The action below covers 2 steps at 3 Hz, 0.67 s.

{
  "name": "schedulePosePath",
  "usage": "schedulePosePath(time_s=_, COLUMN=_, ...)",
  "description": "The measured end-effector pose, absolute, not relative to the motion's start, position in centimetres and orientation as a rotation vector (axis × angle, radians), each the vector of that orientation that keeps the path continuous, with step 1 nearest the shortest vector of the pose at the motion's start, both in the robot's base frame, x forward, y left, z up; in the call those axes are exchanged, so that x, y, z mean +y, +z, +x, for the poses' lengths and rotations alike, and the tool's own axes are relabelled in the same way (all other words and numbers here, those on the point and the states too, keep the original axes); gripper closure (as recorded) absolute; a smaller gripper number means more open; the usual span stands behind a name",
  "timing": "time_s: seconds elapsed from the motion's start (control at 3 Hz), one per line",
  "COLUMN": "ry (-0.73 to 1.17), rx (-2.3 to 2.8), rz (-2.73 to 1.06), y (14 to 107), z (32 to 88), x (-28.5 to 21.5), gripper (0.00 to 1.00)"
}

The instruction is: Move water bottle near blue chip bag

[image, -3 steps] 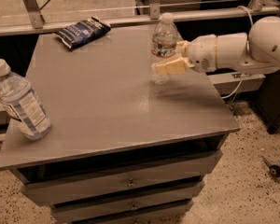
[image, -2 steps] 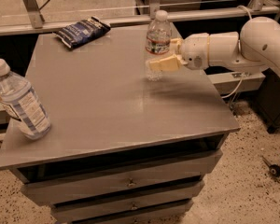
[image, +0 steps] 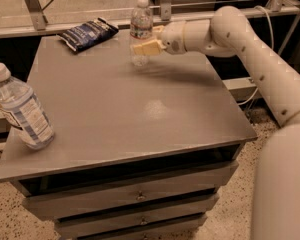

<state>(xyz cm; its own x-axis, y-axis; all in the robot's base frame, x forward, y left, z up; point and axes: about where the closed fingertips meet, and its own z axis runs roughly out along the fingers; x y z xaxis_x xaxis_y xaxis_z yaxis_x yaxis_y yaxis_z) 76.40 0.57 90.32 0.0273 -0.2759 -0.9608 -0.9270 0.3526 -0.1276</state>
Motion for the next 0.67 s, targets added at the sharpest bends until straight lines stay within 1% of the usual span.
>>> schedulePosePath(time_s=0.33, ry=0.743, rx=1.511, rz=-1.218, y=90.7, z=81.1, x=7.9, gripper=1.0)
schedulePosePath(time_s=0.67, ry=0.744, rx=1.496, rz=-1.242, y=92.1, z=82.9, x=11.5, gripper=1.0)
